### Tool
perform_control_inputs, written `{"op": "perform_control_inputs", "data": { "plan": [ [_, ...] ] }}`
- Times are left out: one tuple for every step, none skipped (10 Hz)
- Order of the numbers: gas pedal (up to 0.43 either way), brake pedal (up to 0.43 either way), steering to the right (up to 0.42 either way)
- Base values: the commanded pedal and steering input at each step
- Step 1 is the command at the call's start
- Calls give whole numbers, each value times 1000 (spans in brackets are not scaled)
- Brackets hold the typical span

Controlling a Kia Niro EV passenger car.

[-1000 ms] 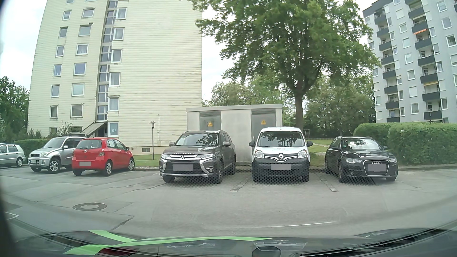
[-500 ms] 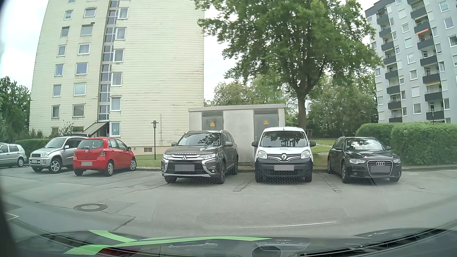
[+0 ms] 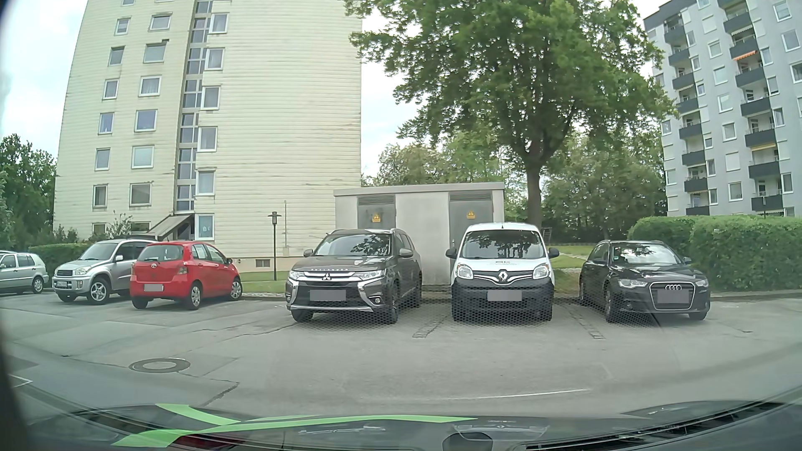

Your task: Follow the waypoints while adhering to traffic rules and regulations

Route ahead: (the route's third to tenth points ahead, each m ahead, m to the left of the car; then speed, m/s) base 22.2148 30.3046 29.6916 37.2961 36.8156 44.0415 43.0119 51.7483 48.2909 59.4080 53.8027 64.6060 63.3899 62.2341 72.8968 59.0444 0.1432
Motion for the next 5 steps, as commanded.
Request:
{"op": "perform_control_inputs", "data": {
  "plan": [
    [0, 30, -378],
    [0, 30, -378],
    [0, 30, -380],
    [0, 30, -384],
    [0, 30, -387]
  ]
}}
